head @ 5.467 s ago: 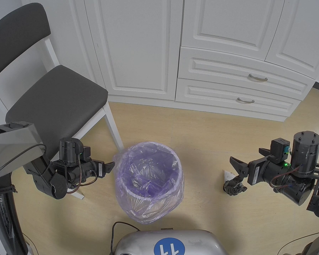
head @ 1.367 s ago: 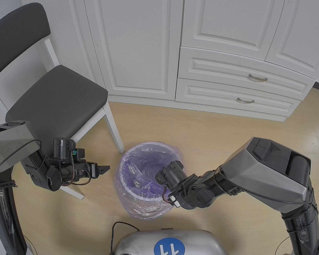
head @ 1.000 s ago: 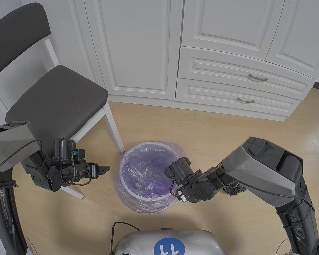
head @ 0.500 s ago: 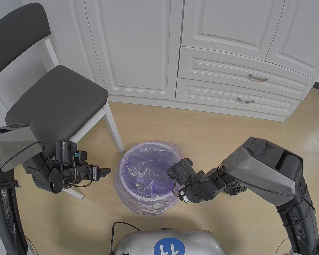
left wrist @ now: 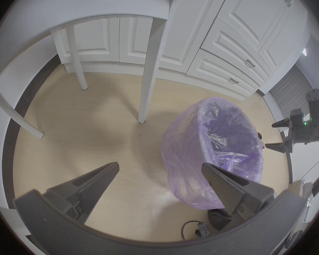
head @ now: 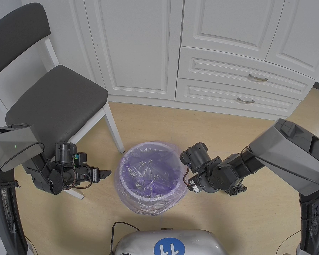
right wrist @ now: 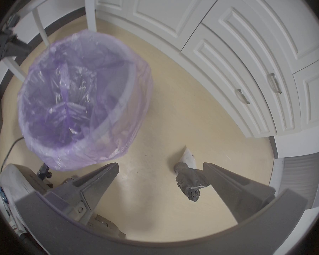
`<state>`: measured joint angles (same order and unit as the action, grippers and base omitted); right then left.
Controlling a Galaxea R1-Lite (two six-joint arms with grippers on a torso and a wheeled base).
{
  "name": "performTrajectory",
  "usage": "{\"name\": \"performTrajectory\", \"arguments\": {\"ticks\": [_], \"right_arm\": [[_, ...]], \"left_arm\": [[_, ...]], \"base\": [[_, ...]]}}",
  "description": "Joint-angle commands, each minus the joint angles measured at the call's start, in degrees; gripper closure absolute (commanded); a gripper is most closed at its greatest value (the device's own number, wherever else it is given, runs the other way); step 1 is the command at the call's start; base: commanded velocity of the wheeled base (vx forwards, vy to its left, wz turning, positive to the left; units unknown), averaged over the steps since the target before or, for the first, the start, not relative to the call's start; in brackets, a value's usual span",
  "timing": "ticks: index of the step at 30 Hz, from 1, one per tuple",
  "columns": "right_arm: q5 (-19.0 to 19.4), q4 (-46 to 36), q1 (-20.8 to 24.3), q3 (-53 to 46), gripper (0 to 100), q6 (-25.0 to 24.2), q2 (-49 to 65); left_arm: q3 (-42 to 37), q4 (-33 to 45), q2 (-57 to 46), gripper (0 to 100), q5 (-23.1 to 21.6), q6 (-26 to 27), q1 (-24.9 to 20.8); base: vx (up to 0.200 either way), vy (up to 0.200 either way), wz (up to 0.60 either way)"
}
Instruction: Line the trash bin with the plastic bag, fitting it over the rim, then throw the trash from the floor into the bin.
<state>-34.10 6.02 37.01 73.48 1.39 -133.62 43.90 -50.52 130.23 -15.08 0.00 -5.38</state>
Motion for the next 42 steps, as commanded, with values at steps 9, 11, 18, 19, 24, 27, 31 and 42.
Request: {"name": "performTrajectory", "arguments": {"ticks": [9,11,18,19,24,27,31,42], "right_arm": [[0.0,4.5,-1.1,0.3,0,0.2,2.1],[0.0,5.5,-1.1,0.4,0,0.3,1.8],[0.1,11.1,-3.3,1.9,0,0.2,0.2],[0.1,12.4,-4.0,2.6,0,0.2,-0.6],[0.1,16.2,-5.3,6.8,0,0.2,-5.1],[-0.3,16.4,-5.3,11.1,0,0.1,-8.5],[-0.4,16.5,-5.2,17.1,0,-0.2,-13.2],[-0.4,16.5,-3.3,22.0,0,-0.2,-18.3]], "left_arm": [[-0.7,-0.2,1.0,0,0.0,-0.3,-2.9],[-0.8,-0.1,1.9,0,0.1,-0.2,-4.0],[-2.7,-1.6,2.7,0,0.6,0.1,-6.5],[-3.5,-2.8,2.2,0,0.7,0.1,-6.5],[-5.3,-5.6,0.5,0,0.7,0.0,-6.5],[-5.8,-5.7,-1.0,0,0.6,0.0,-6.8],[-7.0,-5.7,-3.4,0,0.3,0.0,-6.8],[-7.8,-5.8,-6.0,0,0.1,0.1,-6.9]], "base": [[0.000,0.000,0.00],[0.000,0.000,0.00],[0.000,0.000,0.00],[0.000,0.000,0.00],[0.000,0.000,0.00],[0.000,0.000,0.00],[0.000,0.000,0.00],[0.000,0.000,0.00]]}}
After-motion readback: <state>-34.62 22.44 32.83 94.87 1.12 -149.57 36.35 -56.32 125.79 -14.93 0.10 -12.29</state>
